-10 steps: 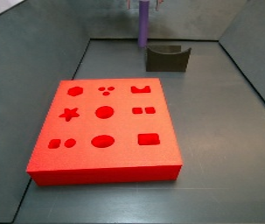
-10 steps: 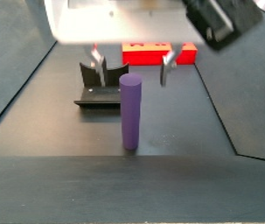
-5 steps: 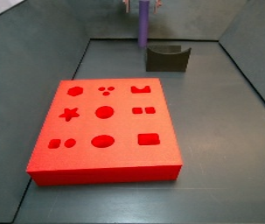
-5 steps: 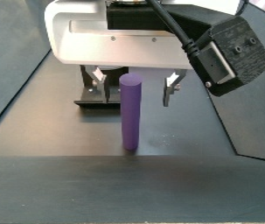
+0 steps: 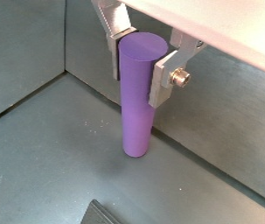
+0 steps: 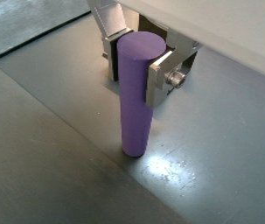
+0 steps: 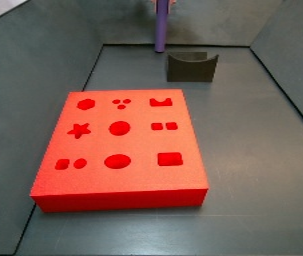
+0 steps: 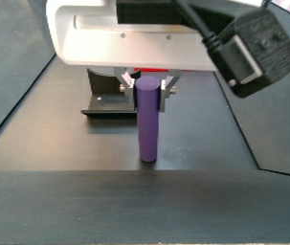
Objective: Pick up the round object. Move up. Move to above the board. Insert the round object.
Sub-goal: Pick up the round object.
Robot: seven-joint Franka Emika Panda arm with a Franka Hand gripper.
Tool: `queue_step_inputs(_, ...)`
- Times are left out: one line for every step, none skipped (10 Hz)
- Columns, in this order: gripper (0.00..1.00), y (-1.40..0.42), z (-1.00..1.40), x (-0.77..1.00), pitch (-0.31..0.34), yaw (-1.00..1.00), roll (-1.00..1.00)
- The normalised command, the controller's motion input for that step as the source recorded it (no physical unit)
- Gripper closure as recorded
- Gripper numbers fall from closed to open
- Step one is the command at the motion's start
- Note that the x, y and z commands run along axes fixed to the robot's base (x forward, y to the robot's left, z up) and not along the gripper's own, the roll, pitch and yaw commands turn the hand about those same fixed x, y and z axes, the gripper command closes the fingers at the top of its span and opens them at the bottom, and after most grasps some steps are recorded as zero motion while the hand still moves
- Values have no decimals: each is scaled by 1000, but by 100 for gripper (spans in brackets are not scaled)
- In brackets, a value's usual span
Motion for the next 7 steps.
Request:
queue_step_inputs(100, 0, 0, 0, 0, 0, 0)
queue_step_inputs(100, 0, 0, 0, 0, 0, 0)
queue_step_inputs(100, 0, 0, 0, 0, 0, 0)
queue_step_inputs(100, 0, 0, 0, 0, 0, 0)
queue_step_inputs(100, 0, 0, 0, 0, 0, 0)
queue_step_inputs(100, 0, 0, 0, 0, 0, 0)
queue_step_inputs(100, 0, 0, 0, 0, 0, 0)
